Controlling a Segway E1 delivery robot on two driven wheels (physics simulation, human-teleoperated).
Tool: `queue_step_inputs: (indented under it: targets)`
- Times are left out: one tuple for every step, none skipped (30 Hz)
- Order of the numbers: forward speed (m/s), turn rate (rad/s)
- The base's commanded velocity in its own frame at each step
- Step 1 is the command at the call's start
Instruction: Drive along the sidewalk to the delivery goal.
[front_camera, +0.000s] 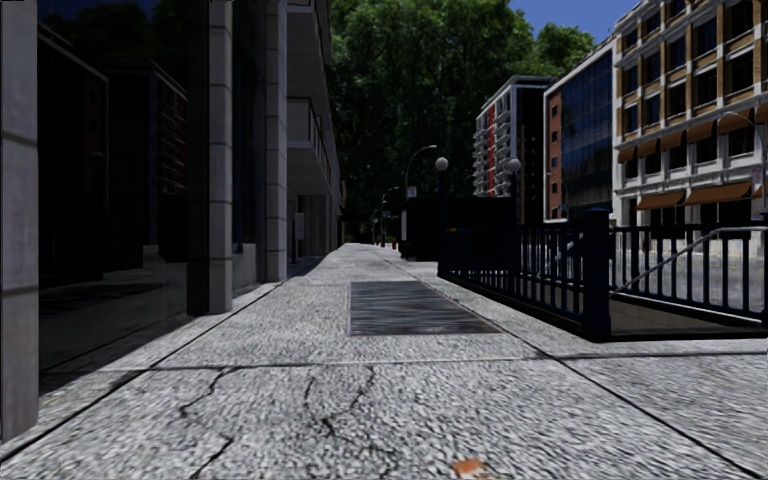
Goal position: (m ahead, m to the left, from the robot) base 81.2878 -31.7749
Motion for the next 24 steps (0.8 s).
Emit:
queue_step_inputs:
  targets:
    - [2.0,0.19]
    - [2.0,0.15]
    - [2.0,0.15]
    - [2.0,0.12]
    - [2.0,0.11]
    - [2.0,0.12]
    - [2.0,0.12]
    - [2.0,0.16]
    - [2.0,0.16]
    - [2.0,0.17]
    - [2.0,0.17]
    - [2.0,0.17]
    - [2.0,0.17]
    - [2.0,0.17]
    - [2.0,0.18]
    - [2.0,0.18]
    - [2.0,0.18]
    - [2.0,0.2]
    - [2.0,0.21]
    - [2.0,0.22]
    - [2.0,0.22]
    - [2.0,0.22]
    - [2.0,0.23]
    - [2.0,0.24]
